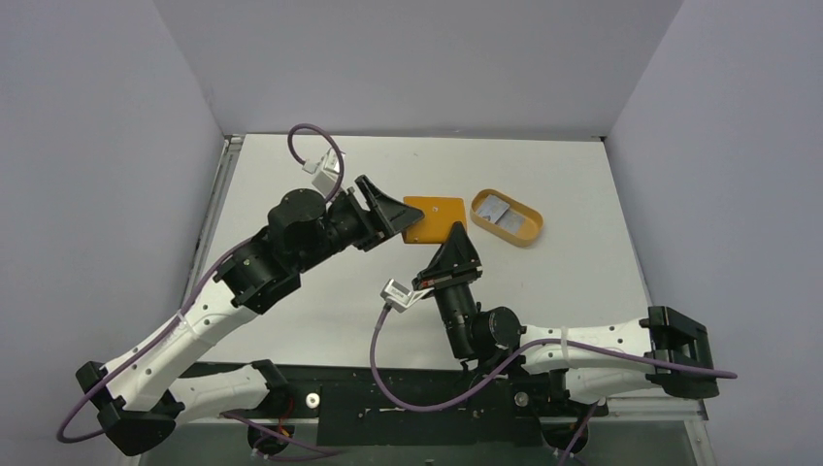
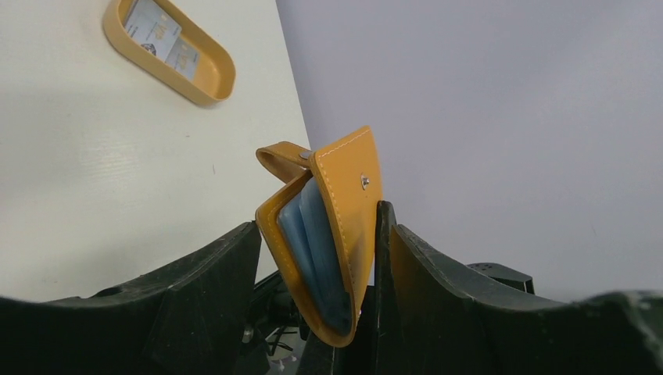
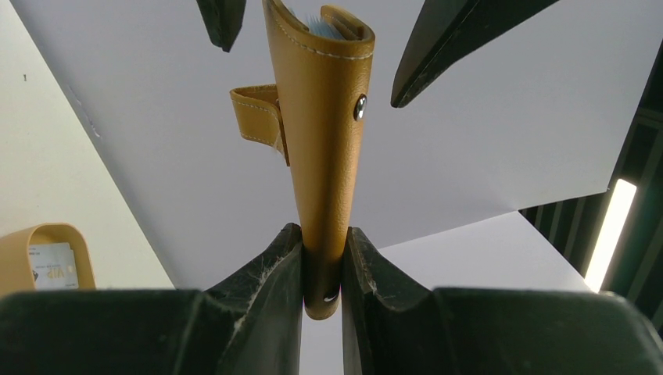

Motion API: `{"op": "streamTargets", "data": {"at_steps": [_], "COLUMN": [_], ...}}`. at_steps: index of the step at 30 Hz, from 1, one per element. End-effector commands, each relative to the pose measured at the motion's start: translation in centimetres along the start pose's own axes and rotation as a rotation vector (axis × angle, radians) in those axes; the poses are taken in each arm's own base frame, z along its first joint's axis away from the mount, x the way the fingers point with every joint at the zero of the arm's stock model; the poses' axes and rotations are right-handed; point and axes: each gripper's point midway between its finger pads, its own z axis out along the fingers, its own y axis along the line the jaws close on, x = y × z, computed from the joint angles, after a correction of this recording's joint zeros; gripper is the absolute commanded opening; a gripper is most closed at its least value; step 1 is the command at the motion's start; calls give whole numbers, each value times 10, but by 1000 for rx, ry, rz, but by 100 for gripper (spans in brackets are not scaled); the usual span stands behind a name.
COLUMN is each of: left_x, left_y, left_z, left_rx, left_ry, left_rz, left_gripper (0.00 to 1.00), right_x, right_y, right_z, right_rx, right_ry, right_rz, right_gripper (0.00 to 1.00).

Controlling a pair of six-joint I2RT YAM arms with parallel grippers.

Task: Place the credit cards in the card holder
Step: Close the card holder at the center of the board.

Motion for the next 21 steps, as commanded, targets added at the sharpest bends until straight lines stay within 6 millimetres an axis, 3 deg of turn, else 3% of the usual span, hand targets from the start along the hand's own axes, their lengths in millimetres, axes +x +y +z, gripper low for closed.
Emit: {"op": "streamTargets", "data": {"at_steps": [1, 7, 9, 12, 14, 15, 17, 18, 21], "left_x": [-9, 1, 2, 2, -1, -3, -12, -18, -46], "left_y": [-38, -36, -36, -34, -29, -27, -21, -17, -2], "left_z": [-5, 0, 1, 2, 3, 3, 4, 4, -5], "left_rx": [106, 105, 108, 109, 98, 98, 99, 102, 106], "left_ry": [-11, 31, 33, 28, 9, -3, -35, -55, -140], "left_rz": [-26, -35, -32, -19, -10, -4, 5, 3, 4], "left_gripper": [56, 38, 28, 3, 0, 0, 0, 0, 0], "right_x": [2, 1, 1, 2, 1, -1, -6, -10, -23], "right_y": [-19, -18, -19, -21, -20, -16, -7, -3, 9], "right_z": [0, 1, 1, 0, -2, -4, -10, -14, -29], "right_rx": [47, 46, 47, 44, 23, -2, -56, -81, -172], "right_ry": [6, 9, 11, 22, 34, 42, 42, 36, 5], "right_rz": [77, 76, 78, 89, 92, 84, 67, 69, 131], "right_gripper": [0, 0, 0, 0, 0, 12, 51, 65, 85]}}
